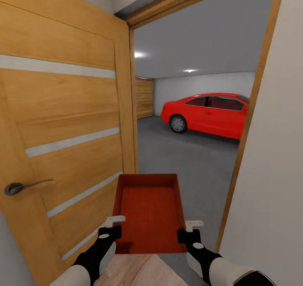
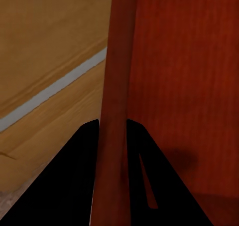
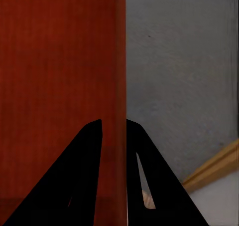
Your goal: Move the two storage containers from the living room to the garage. In the garage, place one container on the floor and stack the other container on top of it (either order is fine).
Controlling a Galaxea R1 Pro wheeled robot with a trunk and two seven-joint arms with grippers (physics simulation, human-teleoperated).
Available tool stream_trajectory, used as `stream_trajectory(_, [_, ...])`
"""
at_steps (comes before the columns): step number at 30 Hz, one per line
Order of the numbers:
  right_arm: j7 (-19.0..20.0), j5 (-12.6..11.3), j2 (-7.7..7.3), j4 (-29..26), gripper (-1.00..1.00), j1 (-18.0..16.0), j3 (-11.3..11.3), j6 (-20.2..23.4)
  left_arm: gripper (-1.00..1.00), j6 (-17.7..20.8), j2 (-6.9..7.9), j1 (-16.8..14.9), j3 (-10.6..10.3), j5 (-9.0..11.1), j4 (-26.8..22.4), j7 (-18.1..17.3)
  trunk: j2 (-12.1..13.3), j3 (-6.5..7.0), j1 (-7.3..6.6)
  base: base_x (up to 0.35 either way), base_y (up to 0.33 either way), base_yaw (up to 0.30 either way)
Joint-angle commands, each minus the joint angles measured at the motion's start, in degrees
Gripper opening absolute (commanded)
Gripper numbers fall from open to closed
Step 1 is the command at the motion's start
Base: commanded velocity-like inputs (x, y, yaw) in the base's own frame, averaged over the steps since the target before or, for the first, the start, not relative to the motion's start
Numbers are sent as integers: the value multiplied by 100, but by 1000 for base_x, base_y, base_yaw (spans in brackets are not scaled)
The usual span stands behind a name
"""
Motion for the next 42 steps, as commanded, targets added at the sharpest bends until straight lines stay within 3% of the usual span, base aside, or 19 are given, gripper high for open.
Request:
stream_trajectory(1, [-21, -3, 3, -3, -100, -5, -157, -14, -100, 43, 242, -4, 67, 39, -21, 81, -8, -10, 4, 257, 264, -291])
stream_trajectory(9, [-21, -3, 3, -3, -100, -5, -157, -10, -100, 44, 242, -4, 63, 39, -20, 79, -8, 2, 4, 247, 273, -134])
stream_trajectory(42, [-21, -3, 3, -3, -100, -5, -157, -7, -100, 17, 242, -4, 72, 30, -37, 81, -8, 114, 4, 249, 231, -274])
